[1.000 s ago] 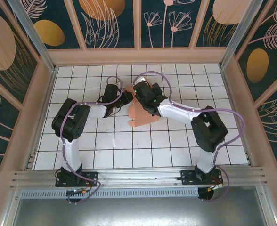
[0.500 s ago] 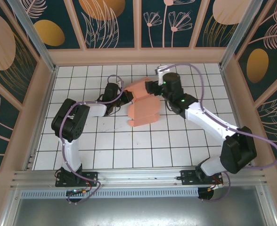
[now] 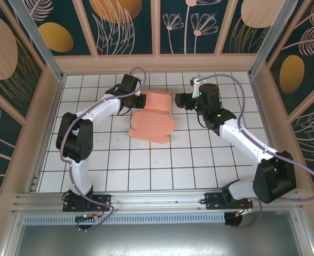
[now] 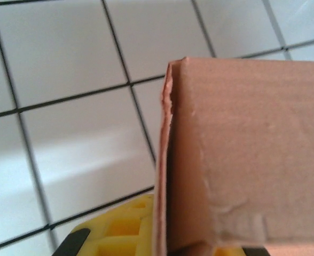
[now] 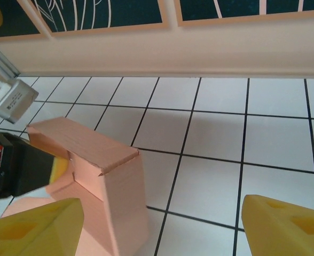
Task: Fold the paper box
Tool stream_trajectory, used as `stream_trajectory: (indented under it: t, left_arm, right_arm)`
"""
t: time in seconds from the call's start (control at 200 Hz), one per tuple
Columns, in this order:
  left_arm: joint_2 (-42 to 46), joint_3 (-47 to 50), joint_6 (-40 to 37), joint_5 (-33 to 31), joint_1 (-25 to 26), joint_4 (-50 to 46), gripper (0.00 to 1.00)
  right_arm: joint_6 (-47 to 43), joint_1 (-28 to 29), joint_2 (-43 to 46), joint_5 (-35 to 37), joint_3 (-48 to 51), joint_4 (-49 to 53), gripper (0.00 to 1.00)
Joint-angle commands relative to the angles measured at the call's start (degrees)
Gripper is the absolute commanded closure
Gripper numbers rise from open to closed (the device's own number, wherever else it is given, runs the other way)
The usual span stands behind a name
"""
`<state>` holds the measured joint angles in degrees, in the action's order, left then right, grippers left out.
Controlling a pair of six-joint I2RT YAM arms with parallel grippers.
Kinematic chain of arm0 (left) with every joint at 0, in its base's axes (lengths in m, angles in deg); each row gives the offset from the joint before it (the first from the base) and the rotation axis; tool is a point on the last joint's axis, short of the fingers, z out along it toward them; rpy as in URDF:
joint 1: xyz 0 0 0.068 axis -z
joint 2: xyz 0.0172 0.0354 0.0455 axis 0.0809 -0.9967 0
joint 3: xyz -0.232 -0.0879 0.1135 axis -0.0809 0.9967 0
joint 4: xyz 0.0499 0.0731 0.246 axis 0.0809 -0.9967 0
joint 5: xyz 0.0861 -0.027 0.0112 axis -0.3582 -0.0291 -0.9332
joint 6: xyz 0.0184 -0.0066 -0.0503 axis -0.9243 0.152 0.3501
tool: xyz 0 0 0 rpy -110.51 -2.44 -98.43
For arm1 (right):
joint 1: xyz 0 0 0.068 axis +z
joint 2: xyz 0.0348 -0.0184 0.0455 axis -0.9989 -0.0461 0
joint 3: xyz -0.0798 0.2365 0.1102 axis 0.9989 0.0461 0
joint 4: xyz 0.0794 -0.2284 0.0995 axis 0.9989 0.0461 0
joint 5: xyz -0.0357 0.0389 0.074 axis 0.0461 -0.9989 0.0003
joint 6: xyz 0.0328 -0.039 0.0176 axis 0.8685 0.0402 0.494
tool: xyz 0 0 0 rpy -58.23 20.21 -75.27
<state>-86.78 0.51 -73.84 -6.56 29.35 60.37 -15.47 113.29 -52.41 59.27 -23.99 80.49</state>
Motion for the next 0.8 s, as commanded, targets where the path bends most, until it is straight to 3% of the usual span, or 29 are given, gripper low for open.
stream_trajectory:
  t: [0.0, 0.27, 0.43, 0.655, 0.791]
  left_arm:
    - [-3.28, -7.15, -7.83, -6.57, 0.15, -20.15, 1.0]
    - [-12.93, -23.6, -14.8, -13.2, 0.21, -45.56, 1.0]
    - [-14.67, -22.98, -17.19, -14.98, 0.4, -49.27, 1.0]
    - [-19.59, -24.52, -20.92, -7.76, 0.43, -51.03, 1.0]
    - [-22.26, -24.46, -21.76, -9.25, 0.38, -51.53, 1.0]
  right_arm:
    - [-1.94, -1.14, 2.97, -5.82, 2.62, -0.29, 0.22]
    - [0.78, -3.26, -1.8, -15.03, 2.53, -2.21, 0.22]
    - [1.38, -3.26, -5.61, -17.65, 1.07, -2.45, 0.23]
    - [0.31, -3.26, -7.3, -18.71, 0.89, -2.23, 0.24]
    - [-0.2, -3.18, -6.09, -16.46, 2.59, -3.01, 0.24]
